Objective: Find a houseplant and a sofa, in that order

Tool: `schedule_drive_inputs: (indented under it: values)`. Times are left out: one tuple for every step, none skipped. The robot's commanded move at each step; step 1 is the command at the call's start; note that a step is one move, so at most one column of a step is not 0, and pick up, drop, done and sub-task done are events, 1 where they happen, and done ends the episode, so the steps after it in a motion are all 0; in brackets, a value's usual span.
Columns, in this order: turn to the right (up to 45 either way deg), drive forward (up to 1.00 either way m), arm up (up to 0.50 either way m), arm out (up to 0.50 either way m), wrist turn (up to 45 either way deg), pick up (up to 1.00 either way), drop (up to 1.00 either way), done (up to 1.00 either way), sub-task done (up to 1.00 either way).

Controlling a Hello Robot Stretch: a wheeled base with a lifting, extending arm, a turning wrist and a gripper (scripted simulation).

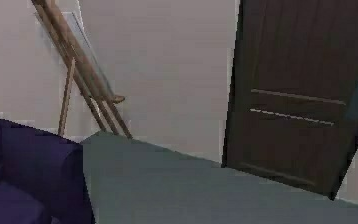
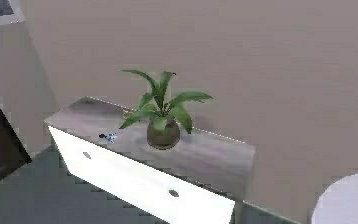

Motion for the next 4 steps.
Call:
schedule_drive_inputs:
  values:
    - [-45.0,0.00,0.00,0.00,0.0,0.00,0.00,0.00,0.00]
    - [-18.0,0.00,0.00,0.00,0.0,0.00,0.00,0.00,0.00]
    - [0.0,0.45,0.00,0.00,0.0,0.00,0.00,0.00,0.00]
    - [-15.0,0.00,0.00,0.00,0.0,0.00,0.00,0.00,0.00]
